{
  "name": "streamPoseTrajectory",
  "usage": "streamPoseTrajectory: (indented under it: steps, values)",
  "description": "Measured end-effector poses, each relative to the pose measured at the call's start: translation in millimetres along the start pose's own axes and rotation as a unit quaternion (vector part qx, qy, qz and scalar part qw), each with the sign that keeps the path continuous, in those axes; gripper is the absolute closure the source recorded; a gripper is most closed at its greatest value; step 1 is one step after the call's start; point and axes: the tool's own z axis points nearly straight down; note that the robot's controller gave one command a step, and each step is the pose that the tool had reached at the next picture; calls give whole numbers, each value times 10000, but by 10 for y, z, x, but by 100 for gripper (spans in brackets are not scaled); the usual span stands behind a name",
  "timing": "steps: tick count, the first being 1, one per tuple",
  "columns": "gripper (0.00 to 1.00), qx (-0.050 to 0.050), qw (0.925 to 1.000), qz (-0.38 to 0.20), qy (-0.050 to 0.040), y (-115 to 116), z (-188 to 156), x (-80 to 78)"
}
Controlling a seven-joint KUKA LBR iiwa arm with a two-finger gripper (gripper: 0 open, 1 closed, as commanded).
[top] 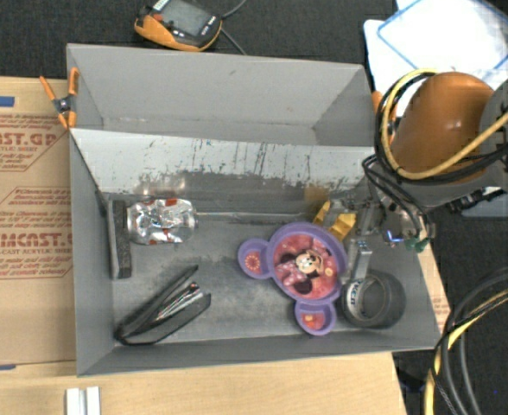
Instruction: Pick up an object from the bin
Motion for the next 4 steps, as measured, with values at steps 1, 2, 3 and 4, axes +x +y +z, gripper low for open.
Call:
streamPoseTrajectory:
  steps: [1, 2, 3, 4]
  values:
    - [0, 5, 10000, -10, -41, 5, -45, -17]
    - [0, 7, 9964, -844, -54, 769, 1165, -419]
    - [0, 11, 9968, -793, -67, 658, 1085, -524]
    - [0, -2, 9958, -919, -40, 867, 1341, -429]
